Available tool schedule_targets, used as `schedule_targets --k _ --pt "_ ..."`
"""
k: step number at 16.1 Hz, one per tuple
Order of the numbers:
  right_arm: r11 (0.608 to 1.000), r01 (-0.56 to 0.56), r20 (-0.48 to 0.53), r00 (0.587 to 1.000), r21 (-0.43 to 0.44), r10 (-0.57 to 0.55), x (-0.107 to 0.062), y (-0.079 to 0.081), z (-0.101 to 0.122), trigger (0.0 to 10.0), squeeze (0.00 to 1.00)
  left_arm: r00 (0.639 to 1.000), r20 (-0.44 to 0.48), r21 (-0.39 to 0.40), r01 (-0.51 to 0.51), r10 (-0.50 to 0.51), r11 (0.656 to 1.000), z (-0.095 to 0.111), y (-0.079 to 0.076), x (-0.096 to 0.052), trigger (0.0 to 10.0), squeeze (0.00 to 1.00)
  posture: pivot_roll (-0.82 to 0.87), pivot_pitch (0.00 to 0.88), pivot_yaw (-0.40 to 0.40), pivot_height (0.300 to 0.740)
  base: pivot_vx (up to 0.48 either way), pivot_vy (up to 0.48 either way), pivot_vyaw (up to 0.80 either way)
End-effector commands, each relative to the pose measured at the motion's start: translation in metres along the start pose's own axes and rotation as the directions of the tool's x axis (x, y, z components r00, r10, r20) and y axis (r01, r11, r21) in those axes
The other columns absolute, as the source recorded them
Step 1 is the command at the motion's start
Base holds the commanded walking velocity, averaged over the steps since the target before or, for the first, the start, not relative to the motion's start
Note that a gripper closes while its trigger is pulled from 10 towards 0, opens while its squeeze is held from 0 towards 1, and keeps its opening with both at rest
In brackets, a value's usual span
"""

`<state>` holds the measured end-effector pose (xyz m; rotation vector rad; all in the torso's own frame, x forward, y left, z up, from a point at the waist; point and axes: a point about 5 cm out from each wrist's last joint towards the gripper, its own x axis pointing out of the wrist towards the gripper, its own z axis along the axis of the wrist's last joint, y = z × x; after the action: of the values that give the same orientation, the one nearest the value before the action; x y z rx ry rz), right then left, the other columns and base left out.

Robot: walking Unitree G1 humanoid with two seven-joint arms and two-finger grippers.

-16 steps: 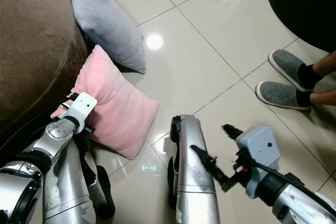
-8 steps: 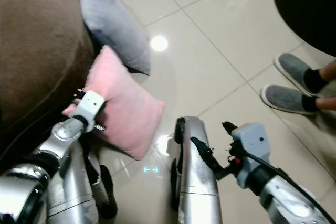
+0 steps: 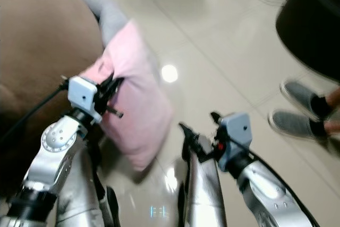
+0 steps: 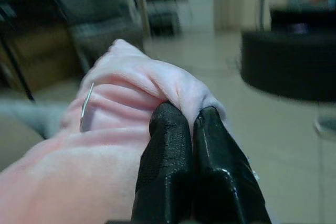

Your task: Move the pillow to the sofa from floor

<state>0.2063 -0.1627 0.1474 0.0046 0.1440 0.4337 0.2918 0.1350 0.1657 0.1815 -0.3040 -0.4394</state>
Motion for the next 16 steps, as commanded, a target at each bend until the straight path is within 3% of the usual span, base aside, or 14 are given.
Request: schedule_targets --k 1,3,4,5,6,9,10,12,16 --pt "0.999 0.032 -0.002 0.999 0.003 -0.032 0.0 -0.006 -0.002 10.0 0.0 0.999 0.043 0.018 -0.029 0.029 0.999 0.014 0.002 0.001 0.0 0.0 -0.02 0.03 -0.006 0.451 0.0 0.0 0.0" --pt "0.994 0.104 0.063 0.993 0.013 -0.105 0.005 -0.014 0.004 10.0 0.0 0.994 0.074 0.02 -0.08 0.078 0.997 0.041 0.005 0.001 0.0 0.0 0.01 0.0 -0.006 0.451 0.0 0.0 0.0" --pt "0.987 0.16 0.073 0.984 0.028 -0.161 0.009 -0.018 0.005 10.0 0.0 0.99 0.051 -0.018 -0.131 0.131 0.991 0.045 0.008 -0.001 2.0 0.0 0.02 0.0 -0.007 0.461 0.0 0.0 0.0" --pt "0.984 0.175 0.077 0.981 0.015 -0.176 0.015 -0.017 0.006 10.0 0.0 0.984 0.028 -0.049 -0.177 0.179 0.983 0.044 0.011 -0.004 9.3 0.0 0.02 0.0 -0.006 0.471 0.0 0.0 0.0" --pt "0.987 0.16 0.08 0.984 -0.004 -0.159 0.021 -0.012 0.006 10.0 0.0 0.978 0.017 -0.058 -0.207 0.209 0.977 0.042 0.013 -0.005 10.0 0.0 0.02 0.0 -0.004 0.481 0.0 0.0 0.0" --pt "0.989 0.147 0.129 0.981 -0.026 -0.143 0.039 -0.003 0.013 10.0 0.0 0.969 -0.062 -0.054 -0.243 0.24 0.968 0.029 0.009 -0.01 10.0 0.0 0.01 0.0 0.005 0.506 0.0 0.0 0.0" --pt "0.99 0.13 0.151 0.981 -0.056 -0.12 0.04 -0.002 0.017 10.0 0.0 0.965 -0.097 -0.1 -0.253 0.243 0.962 0.024 0.004 -0.015 10.0 0.0 0.01 0.0 0.007 0.521 0.0 0.0 0.0" --pt "0.988 0.134 0.19 0.975 -0.081 -0.117 0.04 -0.002 0.021 10.0 0.0 0.963 -0.131 -0.109 -0.248 0.234 0.963 0.015 -0.001 -0.019 10.0 0.0 0.02 0.0 0.012 0.546 0.0 0.0 0.0" --pt "0.972 0.192 0.248 0.956 -0.137 -0.154 0.038 0.001 0.024 10.0 0.0 0.959 -0.102 -0.089 -0.274 0.265 0.958 0.019 0.005 -0.017 10.0 0.0 0.01 0.0 0.01 0.586 0.0 0.0 0.0"
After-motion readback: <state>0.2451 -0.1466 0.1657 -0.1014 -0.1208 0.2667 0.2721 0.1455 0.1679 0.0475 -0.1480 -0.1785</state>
